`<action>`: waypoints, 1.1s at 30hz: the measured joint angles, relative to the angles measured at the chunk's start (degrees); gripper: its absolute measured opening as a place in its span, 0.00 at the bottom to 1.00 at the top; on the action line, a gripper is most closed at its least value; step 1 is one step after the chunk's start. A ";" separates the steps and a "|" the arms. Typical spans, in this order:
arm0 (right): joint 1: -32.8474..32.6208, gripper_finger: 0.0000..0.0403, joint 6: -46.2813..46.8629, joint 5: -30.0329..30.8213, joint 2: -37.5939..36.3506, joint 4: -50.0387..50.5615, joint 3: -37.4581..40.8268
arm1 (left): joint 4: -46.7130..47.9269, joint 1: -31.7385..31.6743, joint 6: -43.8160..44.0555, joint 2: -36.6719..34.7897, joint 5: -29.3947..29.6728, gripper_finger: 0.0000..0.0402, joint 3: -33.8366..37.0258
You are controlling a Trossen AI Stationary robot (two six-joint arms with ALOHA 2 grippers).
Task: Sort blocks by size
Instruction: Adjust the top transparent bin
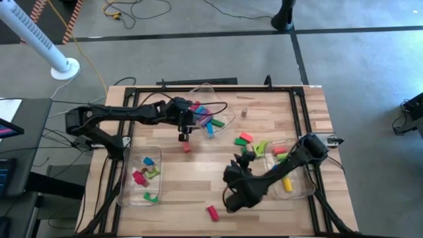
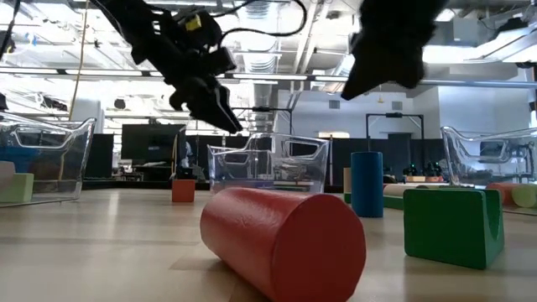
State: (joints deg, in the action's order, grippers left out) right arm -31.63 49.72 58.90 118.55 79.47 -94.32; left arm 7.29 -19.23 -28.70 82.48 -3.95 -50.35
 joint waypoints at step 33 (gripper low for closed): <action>22.64 0.42 -53.73 -27.62 -0.19 -45.76 0.00 | 17.67 5.45 15.10 -13.50 -3.41 0.44 -0.02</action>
State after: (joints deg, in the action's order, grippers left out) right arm -9.00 -4.01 31.28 118.37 33.72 -94.32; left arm 24.96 -13.79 -13.60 68.98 -7.35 -50.37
